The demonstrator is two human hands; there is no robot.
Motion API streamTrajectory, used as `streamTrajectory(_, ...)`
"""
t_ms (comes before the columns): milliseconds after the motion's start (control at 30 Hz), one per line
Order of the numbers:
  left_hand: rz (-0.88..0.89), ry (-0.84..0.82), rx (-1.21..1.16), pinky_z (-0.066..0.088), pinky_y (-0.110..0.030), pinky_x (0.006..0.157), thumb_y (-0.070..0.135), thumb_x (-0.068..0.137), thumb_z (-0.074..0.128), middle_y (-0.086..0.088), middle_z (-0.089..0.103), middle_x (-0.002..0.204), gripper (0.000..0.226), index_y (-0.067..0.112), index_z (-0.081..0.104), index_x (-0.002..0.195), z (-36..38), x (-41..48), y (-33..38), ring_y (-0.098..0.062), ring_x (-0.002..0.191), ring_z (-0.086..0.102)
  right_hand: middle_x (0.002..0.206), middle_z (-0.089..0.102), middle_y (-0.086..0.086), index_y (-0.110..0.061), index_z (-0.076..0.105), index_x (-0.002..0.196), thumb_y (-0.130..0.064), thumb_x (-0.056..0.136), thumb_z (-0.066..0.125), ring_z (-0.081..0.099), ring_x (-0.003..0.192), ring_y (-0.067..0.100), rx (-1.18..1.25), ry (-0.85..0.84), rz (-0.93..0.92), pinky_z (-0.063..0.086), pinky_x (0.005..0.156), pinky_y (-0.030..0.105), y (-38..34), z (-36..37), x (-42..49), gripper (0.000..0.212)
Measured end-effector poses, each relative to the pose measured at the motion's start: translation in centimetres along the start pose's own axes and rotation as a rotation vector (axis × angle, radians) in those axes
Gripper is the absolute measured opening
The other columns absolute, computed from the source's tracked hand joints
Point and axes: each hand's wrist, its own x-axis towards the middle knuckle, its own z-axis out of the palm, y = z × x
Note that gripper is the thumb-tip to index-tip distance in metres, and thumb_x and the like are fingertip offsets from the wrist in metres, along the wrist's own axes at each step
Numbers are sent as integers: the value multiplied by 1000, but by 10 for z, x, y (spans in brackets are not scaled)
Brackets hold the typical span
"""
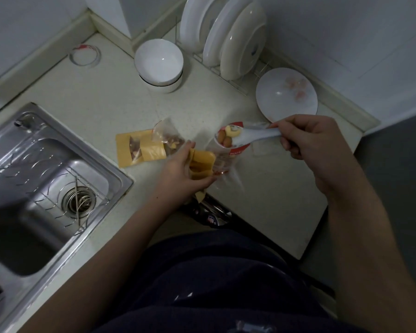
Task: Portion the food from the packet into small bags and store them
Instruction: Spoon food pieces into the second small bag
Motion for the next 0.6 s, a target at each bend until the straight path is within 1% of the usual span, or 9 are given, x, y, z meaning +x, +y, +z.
streamTrajectory(67, 9, 11, 32, 44, -40, 105, 35, 71, 83, 1, 43, 147, 94, 18, 34, 149, -2, -1, 4, -17, 131, 42, 54, 50, 0, -11, 74, 90, -14, 96, 53, 36, 50, 11, -38, -1, -22, 28, 46, 20, -2, 7, -2, 22)
streamTrajectory(133, 5, 6, 48, 40, -46, 109, 36, 71, 83, -2, 39, 152, 95, 18, 32, 150, -3, -2, 7, -19, 137, 38, 52, 50, -4, -12, 73, 86, -17, 95, 54, 37, 49, 10, -118, -7, -59, 30, 47, 22, -3, 14, -5, 22)
streamTrajectory(200, 10, 9, 62, 38, -48, 110, 36, 72, 82, -2, 36, 154, 95, 18, 32, 150, -4, -2, 9, -20, 139, 35, 50, 48, -8, -16, 71, 78, -18, 95, 54, 38, 46, 6, -233, -19, -136, 32, 47, 20, -5, 20, -8, 24)
streamTrajectory(267, 24, 15, 69, 37, -48, 111, 37, 72, 82, -2, 35, 155, 94, 18, 34, 150, -5, -3, 12, -19, 140, 34, 50, 47, -7, -22, 68, 73, -18, 94, 55, 40, 45, 5, -354, -25, -238, 31, 49, 16, -6, 26, -10, 26)
streamTrajectory(367, 32, 24, 67, 38, -48, 111, 38, 71, 81, -2, 35, 155, 93, 16, 36, 149, -6, -3, 15, -19, 139, 35, 58, 52, -10, -10, 72, 85, -13, 93, 56, 46, 53, 6, -496, -13, -387, 34, 54, 14, -9, 36, -12, 18)
streamTrajectory(400, 32, 23, 61, 39, -48, 110, 38, 70, 81, -1, 35, 155, 93, 16, 36, 148, -7, -3, 15, -20, 139, 36, 63, 58, -8, -8, 73, 89, -11, 93, 57, 51, 58, 6, -525, -6, -445, 38, 58, 16, -10, 38, -13, 17)
streamTrajectory(467, 31, 15, 54, 39, -48, 110, 40, 69, 81, -1, 34, 156, 93, 17, 37, 148, -7, -3, 16, -20, 139, 36, 81, 71, 2, -5, 74, 95, -7, 92, 58, 63, 72, 14, -577, -1, -562, 48, 69, 25, -10, 42, -16, 16)
streamTrajectory(533, 32, 10, 66, 38, -48, 110, 41, 70, 80, 0, 33, 156, 93, 18, 37, 148, -8, -3, 15, -19, 139, 36, 93, 73, 7, -4, 73, 100, -6, 92, 58, 67, 80, 20, -628, 8, -634, 53, 74, 32, -10, 42, -17, 17)
streamTrajectory(600, 25, 13, 88, 38, -48, 111, 41, 71, 80, 1, 32, 156, 92, 20, 36, 148, -8, -3, 13, -19, 139, 35, 94, 73, 9, -4, 72, 101, -7, 92, 57, 68, 81, 22, -644, 44, -665, 55, 73, 34, -11, 41, -17, 17)
